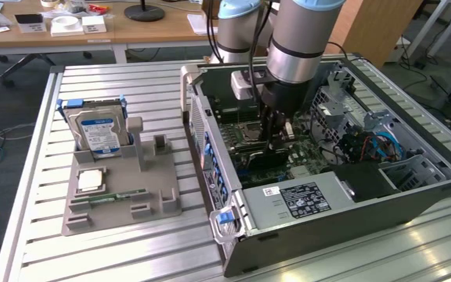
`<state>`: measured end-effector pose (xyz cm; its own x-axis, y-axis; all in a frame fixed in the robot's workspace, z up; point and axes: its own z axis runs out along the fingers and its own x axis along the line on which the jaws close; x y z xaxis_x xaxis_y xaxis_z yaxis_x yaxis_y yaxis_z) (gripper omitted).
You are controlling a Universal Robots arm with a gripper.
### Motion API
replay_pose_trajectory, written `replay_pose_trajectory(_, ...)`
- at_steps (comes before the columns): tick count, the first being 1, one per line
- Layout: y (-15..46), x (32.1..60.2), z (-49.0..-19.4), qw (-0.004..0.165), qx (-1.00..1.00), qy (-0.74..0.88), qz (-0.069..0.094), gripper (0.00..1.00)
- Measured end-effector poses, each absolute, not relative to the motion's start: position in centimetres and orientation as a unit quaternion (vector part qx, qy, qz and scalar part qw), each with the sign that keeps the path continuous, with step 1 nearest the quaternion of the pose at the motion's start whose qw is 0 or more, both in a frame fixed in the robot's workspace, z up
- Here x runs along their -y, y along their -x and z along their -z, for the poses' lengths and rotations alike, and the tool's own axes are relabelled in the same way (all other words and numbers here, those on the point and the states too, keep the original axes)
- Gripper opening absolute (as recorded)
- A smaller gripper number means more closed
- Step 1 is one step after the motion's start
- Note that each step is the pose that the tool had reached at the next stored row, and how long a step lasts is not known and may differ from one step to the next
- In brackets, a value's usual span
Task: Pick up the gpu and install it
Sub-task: 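Insert the gpu into the slot, then press down on the gpu until it lock into place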
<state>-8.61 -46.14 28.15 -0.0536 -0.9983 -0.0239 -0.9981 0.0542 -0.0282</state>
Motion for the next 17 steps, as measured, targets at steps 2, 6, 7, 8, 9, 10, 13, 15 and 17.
replay_pose_trajectory(2,8.61,46.14,-28.19,0.018,-0.726,0.688,0.002,0.40)
replay_pose_trajectory(6,8.61,46.14,-28.20,0.018,-0.726,0.688,0.002,0.40)
replay_pose_trajectory(7,8.61,46.14,-28.20,0.018,-0.726,0.688,0.002,0.40)
replay_pose_trajectory(8,8.61,46.15,-28.20,0.018,-0.726,0.688,0.002,0.40)
replay_pose_trajectory(9,8.61,46.14,-28.20,0.018,-0.726,0.688,0.002,0.40)
replay_pose_trajectory(10,8.61,46.15,-28.20,0.018,-0.726,0.688,0.002,0.40)
replay_pose_trajectory(13,8.61,46.14,-28.20,0.018,-0.726,0.688,0.002,0.40)
replay_pose_trajectory(15,8.61,46.15,-28.20,0.018,-0.726,0.688,0.002,0.40)
replay_pose_trajectory(17,8.61,46.14,-28.20,0.018,-0.726,0.688,0.002,0.38)
